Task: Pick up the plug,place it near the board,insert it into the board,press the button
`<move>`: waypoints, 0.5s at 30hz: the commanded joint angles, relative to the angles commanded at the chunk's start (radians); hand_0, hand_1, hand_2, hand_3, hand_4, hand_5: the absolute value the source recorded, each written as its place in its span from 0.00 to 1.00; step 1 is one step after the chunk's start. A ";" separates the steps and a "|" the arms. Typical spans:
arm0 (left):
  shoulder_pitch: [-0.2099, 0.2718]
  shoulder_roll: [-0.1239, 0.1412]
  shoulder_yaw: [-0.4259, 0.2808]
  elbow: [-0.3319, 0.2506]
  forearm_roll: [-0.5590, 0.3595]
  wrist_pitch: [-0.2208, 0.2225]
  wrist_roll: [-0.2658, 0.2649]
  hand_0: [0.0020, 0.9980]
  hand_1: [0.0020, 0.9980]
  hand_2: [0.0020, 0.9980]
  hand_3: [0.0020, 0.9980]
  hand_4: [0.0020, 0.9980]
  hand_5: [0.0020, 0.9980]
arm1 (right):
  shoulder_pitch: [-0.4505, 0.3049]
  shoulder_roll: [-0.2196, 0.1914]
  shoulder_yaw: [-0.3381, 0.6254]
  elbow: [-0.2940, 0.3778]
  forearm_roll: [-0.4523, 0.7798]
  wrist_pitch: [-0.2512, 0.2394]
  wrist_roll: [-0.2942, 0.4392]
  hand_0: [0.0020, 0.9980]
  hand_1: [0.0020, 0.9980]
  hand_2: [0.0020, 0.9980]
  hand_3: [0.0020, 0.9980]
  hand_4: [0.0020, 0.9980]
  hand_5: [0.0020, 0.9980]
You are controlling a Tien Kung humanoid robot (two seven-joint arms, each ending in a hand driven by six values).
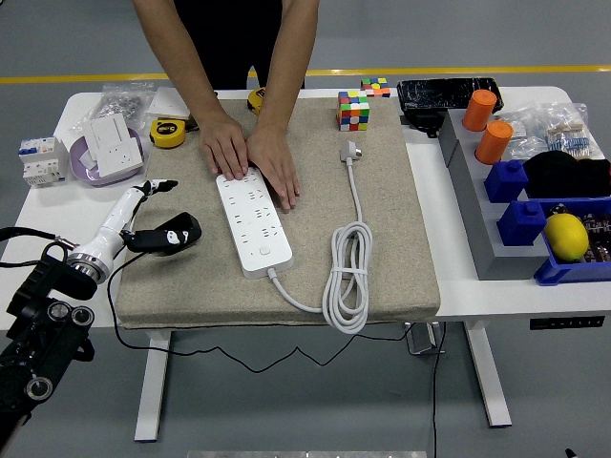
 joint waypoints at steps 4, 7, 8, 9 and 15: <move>-0.015 -0.005 0.012 0.033 0.028 0.014 -0.006 0.87 0.94 0.87 0.79 1.00 0.10 | 0.000 -0.001 0.002 0.000 -0.002 0.000 -0.001 0.84 0.77 0.75 0.78 1.00 0.97; -0.023 -0.009 0.023 0.058 0.044 0.029 -0.009 0.87 0.94 0.87 0.79 1.00 0.10 | 0.000 -0.001 0.002 0.000 -0.002 0.000 -0.002 0.84 0.77 0.75 0.78 1.00 0.97; -0.025 -0.010 0.025 0.063 0.050 0.035 -0.010 0.87 0.94 0.87 0.79 1.00 0.10 | 0.000 -0.001 0.002 0.000 -0.002 0.000 -0.002 0.84 0.77 0.75 0.78 1.00 0.97; -0.025 -0.010 0.025 0.066 0.054 0.039 -0.011 0.87 0.94 0.87 0.79 1.00 0.10 | 0.000 -0.001 0.003 0.000 -0.002 0.000 -0.002 0.84 0.77 0.75 0.78 1.00 0.97; -0.034 -0.012 0.031 0.111 0.112 0.090 -0.019 0.76 0.85 0.79 0.74 1.00 0.11 | -0.001 -0.002 0.005 0.000 -0.004 0.000 -0.002 0.84 0.77 0.75 0.78 1.00 0.97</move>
